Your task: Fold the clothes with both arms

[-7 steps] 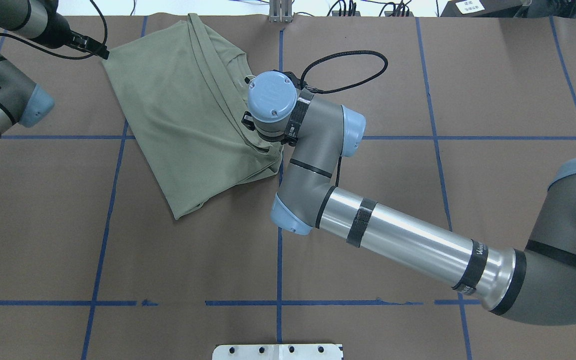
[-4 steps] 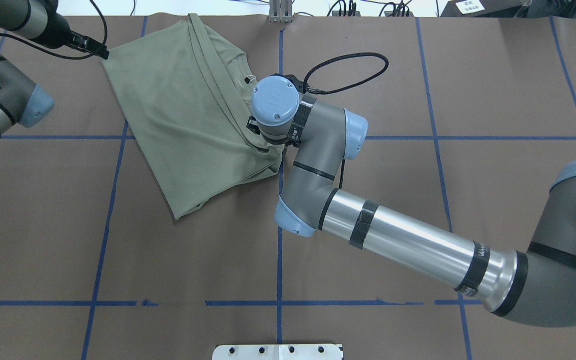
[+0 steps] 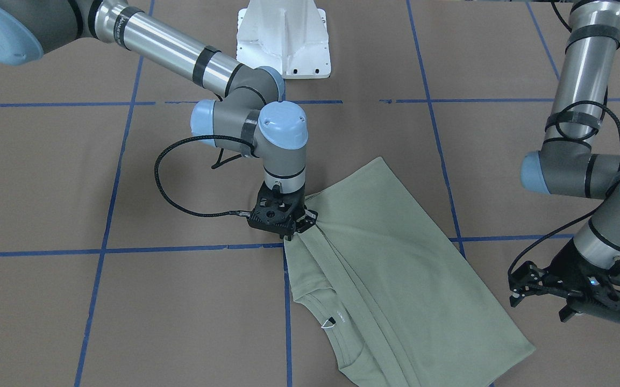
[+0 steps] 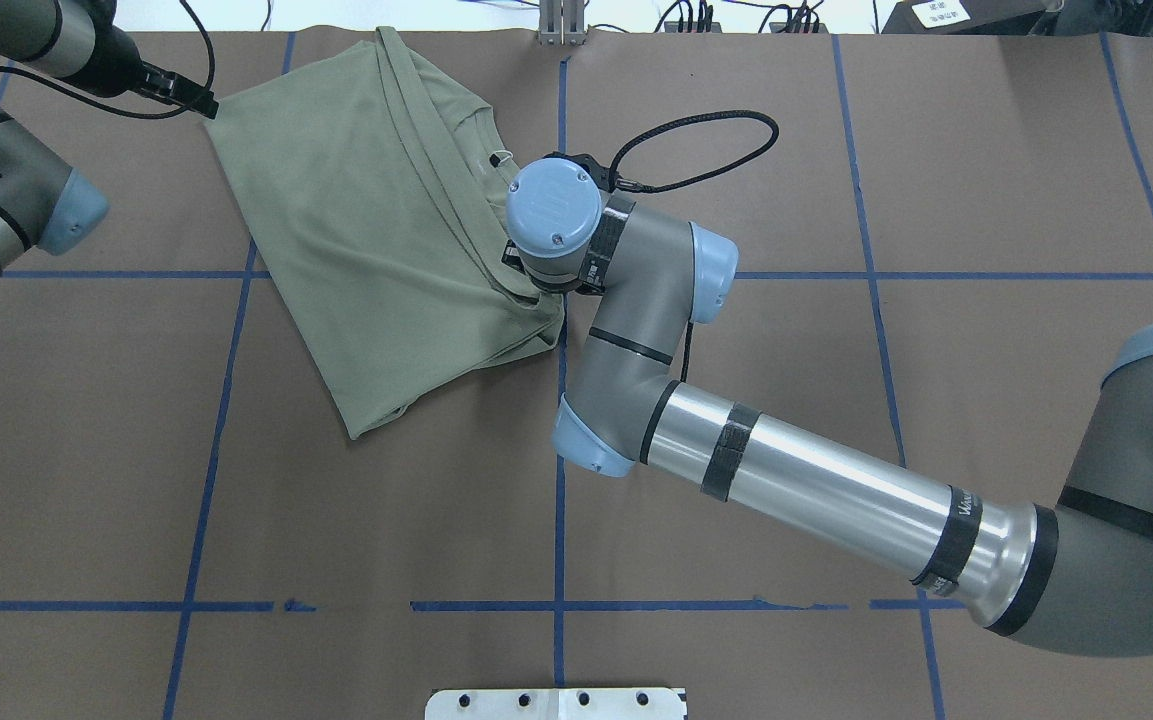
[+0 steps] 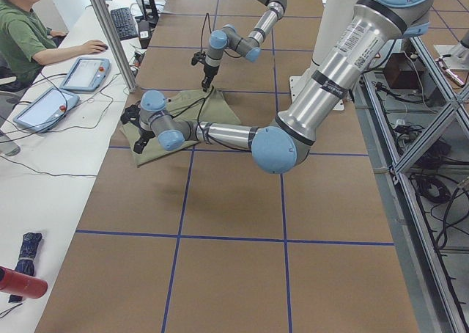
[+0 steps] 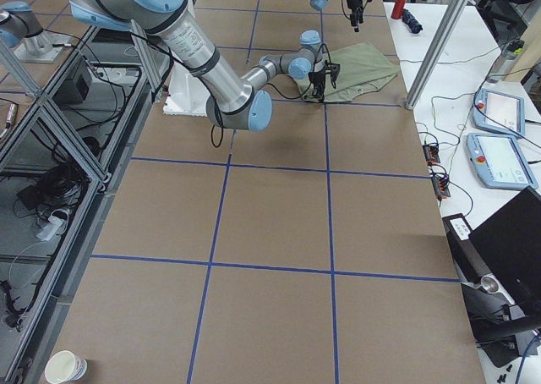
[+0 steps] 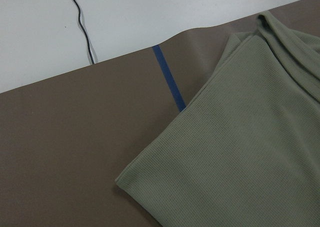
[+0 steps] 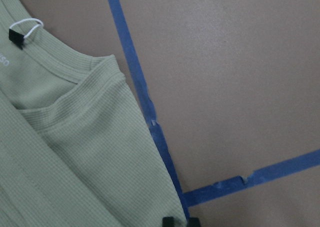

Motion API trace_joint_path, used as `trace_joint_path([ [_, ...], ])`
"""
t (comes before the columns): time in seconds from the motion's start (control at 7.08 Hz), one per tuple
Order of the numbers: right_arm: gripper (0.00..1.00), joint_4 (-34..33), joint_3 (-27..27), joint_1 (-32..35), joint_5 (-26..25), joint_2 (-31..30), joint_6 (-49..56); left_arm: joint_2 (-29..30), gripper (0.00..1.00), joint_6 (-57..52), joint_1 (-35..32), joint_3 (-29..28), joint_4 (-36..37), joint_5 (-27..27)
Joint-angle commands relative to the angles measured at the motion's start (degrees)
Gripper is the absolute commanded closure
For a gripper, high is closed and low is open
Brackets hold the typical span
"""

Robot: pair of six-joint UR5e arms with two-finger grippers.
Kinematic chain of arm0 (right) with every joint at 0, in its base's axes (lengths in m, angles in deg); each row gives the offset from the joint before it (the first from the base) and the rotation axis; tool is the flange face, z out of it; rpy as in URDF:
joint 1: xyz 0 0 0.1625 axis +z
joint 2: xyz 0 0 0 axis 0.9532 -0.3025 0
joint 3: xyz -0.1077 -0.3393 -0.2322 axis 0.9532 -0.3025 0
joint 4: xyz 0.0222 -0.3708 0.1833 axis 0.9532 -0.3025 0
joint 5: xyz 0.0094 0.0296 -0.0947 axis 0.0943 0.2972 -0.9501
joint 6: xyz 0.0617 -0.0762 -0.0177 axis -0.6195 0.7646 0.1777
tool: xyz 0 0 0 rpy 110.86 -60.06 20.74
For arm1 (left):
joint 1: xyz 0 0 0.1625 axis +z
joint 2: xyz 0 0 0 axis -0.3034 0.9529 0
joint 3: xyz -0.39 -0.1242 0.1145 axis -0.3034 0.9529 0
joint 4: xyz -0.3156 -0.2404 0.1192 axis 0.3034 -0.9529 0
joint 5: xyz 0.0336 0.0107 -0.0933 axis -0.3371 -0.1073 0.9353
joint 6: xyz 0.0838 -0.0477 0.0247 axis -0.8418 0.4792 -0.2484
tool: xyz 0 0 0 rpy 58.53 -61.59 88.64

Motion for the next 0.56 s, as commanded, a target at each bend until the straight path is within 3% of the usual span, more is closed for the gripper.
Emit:
trace_joint_path([
  [0.0,1.00,-0.1,0.0,-0.2,-0.1,-0.1,0.1,-0.1,0.00,0.2,-0.1,0.9,0.0,0.1],
  [0.42,1.00,-3.0,4.0,1.2,1.8,-1.6,1.5,-1.2,0.00,0.9,0.0,2.4,0.0,0.0],
])
